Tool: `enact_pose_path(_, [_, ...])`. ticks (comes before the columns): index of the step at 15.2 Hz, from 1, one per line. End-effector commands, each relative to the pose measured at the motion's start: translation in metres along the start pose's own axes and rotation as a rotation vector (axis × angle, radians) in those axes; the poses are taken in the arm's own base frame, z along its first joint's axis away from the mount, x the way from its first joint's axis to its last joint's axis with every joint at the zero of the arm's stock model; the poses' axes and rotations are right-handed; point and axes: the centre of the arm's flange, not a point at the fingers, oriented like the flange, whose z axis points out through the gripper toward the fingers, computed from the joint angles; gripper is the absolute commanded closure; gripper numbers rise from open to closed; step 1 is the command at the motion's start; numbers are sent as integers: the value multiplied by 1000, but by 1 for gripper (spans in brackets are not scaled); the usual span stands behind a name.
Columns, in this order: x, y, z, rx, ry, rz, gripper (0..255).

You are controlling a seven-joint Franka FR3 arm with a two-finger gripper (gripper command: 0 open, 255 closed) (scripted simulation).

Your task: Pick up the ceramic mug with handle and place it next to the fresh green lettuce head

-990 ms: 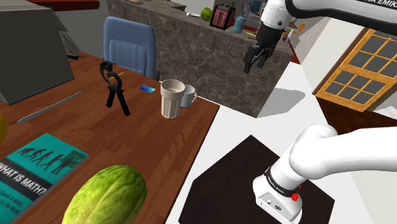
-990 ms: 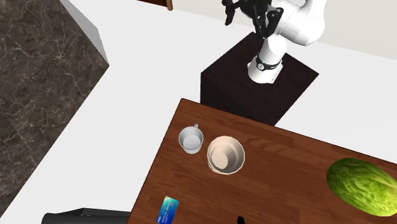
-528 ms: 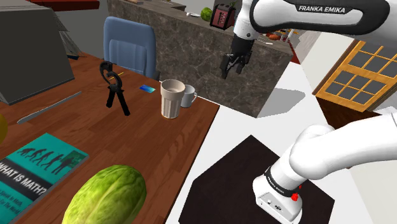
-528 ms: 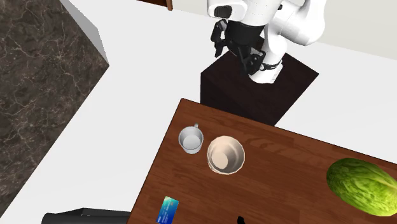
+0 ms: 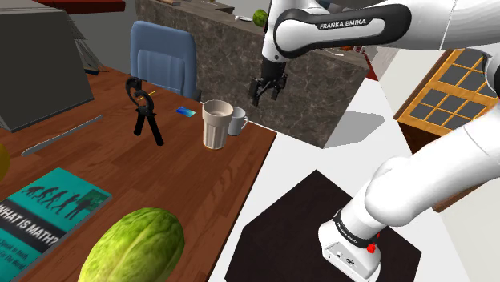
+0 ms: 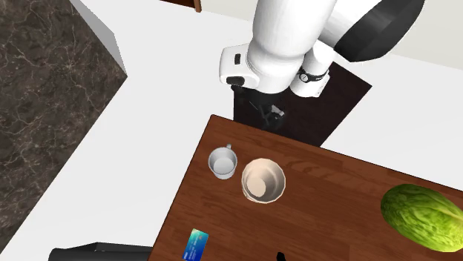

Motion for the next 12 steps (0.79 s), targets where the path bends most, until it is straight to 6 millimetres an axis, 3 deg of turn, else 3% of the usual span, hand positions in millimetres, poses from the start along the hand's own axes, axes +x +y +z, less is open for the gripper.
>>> enact_pose_path(1, [20,-11,17,2,-3,3,0])
enact_pose_path(12, [123,-64,105,8,-24,16,0])
